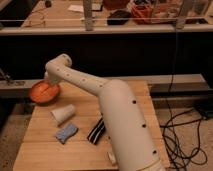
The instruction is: Place the pepper in the ceramic bowl
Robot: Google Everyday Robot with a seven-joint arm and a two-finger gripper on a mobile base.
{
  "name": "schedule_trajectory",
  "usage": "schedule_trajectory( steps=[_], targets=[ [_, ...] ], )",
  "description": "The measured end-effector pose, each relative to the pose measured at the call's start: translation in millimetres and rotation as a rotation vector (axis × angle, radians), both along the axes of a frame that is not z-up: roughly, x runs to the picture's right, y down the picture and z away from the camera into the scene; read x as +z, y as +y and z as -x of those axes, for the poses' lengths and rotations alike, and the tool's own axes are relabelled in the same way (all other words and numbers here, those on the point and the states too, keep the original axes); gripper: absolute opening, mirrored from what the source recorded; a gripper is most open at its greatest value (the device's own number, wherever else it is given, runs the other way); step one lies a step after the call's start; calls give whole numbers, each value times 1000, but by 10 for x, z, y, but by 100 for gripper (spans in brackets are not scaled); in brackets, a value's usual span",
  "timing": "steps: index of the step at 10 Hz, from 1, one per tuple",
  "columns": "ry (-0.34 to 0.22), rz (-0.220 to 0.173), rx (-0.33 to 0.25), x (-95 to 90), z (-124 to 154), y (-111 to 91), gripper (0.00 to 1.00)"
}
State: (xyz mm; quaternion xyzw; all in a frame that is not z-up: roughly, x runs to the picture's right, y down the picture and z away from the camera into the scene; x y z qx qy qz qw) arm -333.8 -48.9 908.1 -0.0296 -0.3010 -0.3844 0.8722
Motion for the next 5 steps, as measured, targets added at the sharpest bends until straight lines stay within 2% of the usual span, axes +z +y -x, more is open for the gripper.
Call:
schedule_trajectory(
  steps=[1, 5],
  targets=[
    [-3, 2, -4, -7, 48, 17, 79],
    [0, 14, -3, 8, -94, -36, 80]
  ],
)
